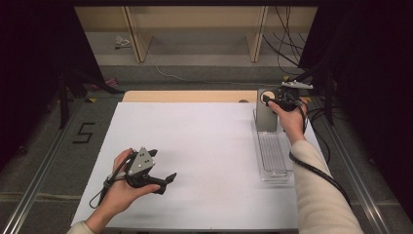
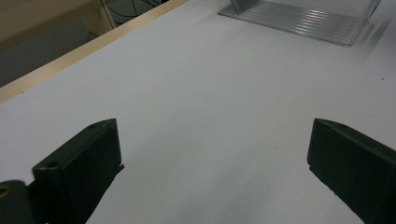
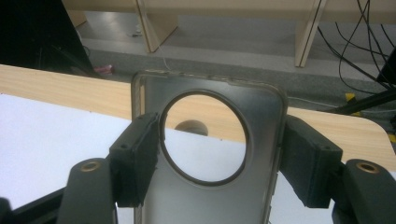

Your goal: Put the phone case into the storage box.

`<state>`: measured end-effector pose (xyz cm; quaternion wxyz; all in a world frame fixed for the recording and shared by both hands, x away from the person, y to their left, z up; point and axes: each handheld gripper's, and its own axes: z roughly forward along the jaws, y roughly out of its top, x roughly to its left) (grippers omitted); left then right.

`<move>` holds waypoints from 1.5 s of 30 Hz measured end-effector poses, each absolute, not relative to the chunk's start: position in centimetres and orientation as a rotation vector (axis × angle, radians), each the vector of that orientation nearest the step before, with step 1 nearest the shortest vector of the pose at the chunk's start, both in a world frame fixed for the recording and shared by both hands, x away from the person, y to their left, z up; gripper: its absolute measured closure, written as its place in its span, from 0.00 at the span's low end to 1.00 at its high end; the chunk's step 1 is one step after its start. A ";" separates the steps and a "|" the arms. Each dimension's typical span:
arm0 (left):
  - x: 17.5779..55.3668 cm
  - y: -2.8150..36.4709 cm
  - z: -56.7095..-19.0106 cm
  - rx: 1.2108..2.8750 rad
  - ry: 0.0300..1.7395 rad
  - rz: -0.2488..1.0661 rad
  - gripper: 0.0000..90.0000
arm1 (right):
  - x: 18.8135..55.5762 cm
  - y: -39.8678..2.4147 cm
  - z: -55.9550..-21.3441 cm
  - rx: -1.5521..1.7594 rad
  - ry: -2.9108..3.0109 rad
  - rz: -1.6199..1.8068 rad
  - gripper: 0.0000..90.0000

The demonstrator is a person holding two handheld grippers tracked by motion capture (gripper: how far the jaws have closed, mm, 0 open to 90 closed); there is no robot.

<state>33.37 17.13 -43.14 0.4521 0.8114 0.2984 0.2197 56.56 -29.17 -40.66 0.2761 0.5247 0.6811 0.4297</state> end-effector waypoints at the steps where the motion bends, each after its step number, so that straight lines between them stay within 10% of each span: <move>1: 33.4 17.1 -43.1 2.004 0.737 0.543 0.03 | 56.6 -29.2 -40.7 1.410 1.827 1.158 0.37; 45: 33.4 17.1 -43.2 2.005 0.735 0.540 0.03 | 57.0 -29.0 -41.0 1.468 1.801 1.195 0.18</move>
